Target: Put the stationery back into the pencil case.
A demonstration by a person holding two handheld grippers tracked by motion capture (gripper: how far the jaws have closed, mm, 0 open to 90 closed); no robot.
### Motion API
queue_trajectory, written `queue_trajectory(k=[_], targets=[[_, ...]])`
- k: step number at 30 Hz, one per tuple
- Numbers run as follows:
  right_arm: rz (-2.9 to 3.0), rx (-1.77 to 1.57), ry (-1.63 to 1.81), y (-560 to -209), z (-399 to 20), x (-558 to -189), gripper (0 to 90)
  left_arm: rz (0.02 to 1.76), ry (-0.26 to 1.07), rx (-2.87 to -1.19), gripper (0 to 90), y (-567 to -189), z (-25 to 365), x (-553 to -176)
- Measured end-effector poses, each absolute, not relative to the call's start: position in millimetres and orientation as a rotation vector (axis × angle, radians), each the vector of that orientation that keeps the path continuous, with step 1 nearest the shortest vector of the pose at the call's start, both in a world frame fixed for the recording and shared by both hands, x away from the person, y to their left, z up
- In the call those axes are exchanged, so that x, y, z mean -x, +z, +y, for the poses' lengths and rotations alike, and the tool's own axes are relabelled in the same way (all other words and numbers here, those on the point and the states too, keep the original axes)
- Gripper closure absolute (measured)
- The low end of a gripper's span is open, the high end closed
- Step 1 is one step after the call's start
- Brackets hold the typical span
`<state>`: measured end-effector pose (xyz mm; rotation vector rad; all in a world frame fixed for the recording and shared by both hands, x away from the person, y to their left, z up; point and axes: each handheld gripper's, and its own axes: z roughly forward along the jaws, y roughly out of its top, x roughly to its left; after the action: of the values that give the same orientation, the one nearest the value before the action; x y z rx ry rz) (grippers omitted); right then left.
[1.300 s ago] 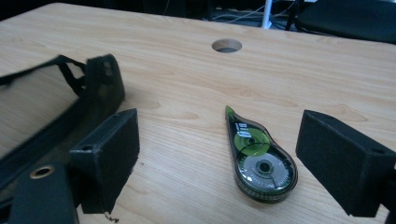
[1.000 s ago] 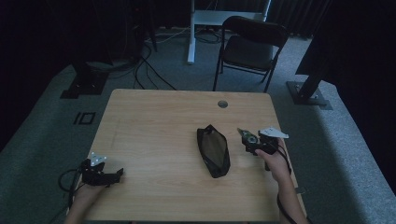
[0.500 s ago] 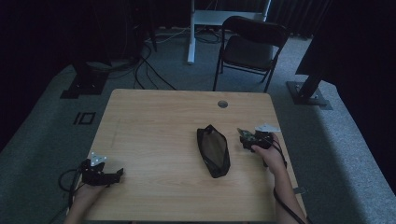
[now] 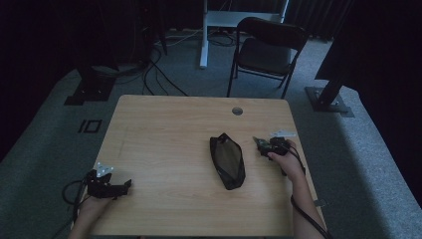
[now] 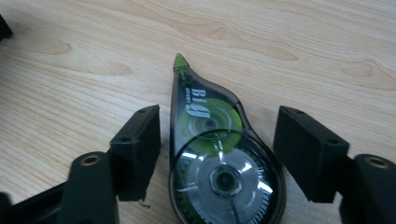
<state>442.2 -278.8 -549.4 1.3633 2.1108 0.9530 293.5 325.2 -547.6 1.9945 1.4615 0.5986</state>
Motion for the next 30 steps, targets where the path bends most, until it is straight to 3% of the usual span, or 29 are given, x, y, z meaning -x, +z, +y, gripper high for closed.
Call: queue_trajectory(k=[10, 30], targets=[[2.088, -1.413, 0.973, -548.0, -279.3, -441.8, 46.7, 1.462, 0.599, -1.995, 0.4, -547.6, 325.2, -293.5], [2.043, -1.44, 0.924, -524.1, -273.5, -432.4, 49.7, 1.462, 0.599, -1.995, 0.4, -547.6, 325.2, -293.5]])
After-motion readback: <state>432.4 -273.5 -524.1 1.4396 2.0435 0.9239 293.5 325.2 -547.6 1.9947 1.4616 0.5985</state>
